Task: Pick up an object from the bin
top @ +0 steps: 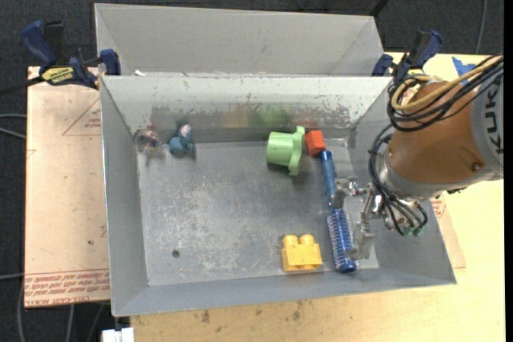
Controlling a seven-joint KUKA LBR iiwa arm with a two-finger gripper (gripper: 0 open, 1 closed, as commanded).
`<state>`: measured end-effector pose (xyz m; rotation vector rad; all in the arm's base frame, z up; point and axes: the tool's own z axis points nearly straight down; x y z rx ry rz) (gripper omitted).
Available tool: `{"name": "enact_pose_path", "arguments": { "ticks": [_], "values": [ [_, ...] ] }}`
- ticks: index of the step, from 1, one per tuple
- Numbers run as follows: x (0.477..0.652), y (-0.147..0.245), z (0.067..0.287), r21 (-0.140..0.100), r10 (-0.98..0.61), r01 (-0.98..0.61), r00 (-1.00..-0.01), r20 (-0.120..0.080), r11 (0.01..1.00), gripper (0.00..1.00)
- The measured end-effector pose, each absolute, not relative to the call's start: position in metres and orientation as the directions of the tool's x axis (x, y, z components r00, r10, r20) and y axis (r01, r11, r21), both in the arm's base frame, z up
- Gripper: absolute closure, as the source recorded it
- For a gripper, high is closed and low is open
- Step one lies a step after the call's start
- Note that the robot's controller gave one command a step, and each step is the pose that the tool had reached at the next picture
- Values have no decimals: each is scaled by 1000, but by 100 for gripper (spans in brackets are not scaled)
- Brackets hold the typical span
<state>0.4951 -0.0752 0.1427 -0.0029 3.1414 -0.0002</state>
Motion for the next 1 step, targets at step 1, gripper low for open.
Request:
{"name": "enact_pose_path", "arguments": {
  "ticks": [1],
  "values": [
    [488, -48, 72, -8, -533, -532, -846, -18, 846, 0]
  ]
}}
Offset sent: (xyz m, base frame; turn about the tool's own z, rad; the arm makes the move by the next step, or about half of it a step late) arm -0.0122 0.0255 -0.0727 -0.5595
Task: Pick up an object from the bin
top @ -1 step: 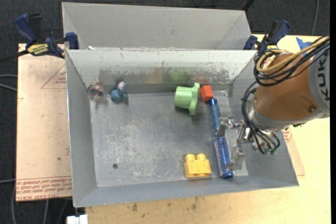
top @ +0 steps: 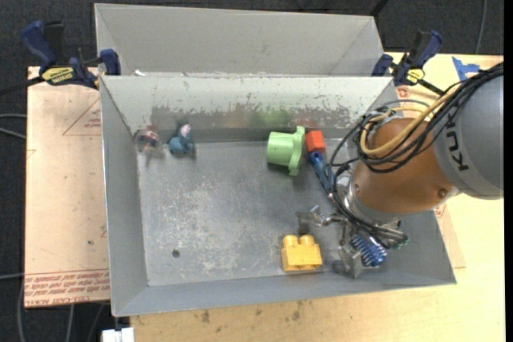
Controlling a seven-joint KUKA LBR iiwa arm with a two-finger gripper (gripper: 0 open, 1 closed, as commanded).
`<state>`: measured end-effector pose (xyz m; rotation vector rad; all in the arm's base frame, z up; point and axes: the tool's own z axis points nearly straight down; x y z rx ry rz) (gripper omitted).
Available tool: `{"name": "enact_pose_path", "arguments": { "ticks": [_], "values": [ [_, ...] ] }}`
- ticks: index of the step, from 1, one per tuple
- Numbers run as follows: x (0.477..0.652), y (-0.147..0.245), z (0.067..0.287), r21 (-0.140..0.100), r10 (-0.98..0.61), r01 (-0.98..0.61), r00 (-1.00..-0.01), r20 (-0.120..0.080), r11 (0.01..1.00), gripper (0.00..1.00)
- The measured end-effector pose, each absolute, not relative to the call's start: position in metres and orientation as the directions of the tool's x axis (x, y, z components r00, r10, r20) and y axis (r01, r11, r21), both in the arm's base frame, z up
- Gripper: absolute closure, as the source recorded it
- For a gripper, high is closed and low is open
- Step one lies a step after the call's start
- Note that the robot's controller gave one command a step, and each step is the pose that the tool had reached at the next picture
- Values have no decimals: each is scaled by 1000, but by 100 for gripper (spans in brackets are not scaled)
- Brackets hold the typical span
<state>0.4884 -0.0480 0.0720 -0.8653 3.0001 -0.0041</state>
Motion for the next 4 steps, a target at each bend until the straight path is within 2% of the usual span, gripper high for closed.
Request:
{"name": "enact_pose_path", "arguments": {
  "ticks": [1, 2, 3, 4],
  "values": [
    [485, 40, 79, -2, -435, -435, -900, -16, 900, 0],
    [482, 36, 77, 1, -431, -431, -902, -2, 902, 100],
    [486, 50, 175, -2, -437, -437, -899, -9, 899, 100],
    [485, 49, 171, 1, -437, -437, -900, -2, 900, 0]
  ]
}}
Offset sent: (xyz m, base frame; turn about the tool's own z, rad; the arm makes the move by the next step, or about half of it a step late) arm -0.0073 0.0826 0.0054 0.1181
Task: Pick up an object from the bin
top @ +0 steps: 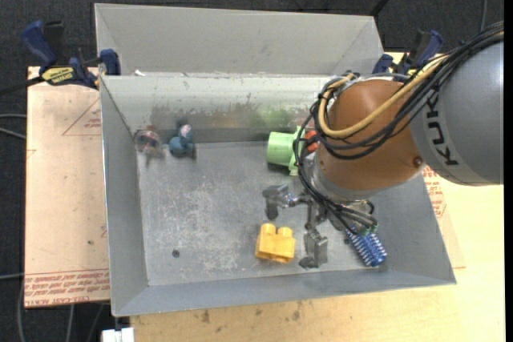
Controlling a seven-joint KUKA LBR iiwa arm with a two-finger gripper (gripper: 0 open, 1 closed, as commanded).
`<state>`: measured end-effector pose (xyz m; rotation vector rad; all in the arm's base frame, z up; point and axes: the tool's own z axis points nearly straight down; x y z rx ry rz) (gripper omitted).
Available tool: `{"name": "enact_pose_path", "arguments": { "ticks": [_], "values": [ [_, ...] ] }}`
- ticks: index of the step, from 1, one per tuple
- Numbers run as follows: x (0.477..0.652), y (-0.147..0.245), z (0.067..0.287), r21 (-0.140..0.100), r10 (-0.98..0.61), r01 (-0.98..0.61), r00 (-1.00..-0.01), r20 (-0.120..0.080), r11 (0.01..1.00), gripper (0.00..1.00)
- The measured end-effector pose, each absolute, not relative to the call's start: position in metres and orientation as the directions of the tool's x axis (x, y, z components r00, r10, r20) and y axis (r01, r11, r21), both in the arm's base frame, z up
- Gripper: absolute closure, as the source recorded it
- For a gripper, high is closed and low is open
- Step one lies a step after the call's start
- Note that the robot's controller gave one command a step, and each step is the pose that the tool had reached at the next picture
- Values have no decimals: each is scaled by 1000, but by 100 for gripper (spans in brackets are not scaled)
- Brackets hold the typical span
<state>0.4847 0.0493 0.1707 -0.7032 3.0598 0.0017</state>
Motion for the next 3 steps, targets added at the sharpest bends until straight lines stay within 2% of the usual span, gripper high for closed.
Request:
{"name": "enact_pose_path", "arguments": {
  "ticks": [1, 2, 3],
  "values": [
    [510, 42, 71, 3, -437, -437, -899, 4, 899, 0],
    [511, 42, 75, 1, -438, -438, -899, -1, 899, 100],
    [503, 8, 257, -5, -447, -447, -894, -10, 894, 100]
  ]
}}
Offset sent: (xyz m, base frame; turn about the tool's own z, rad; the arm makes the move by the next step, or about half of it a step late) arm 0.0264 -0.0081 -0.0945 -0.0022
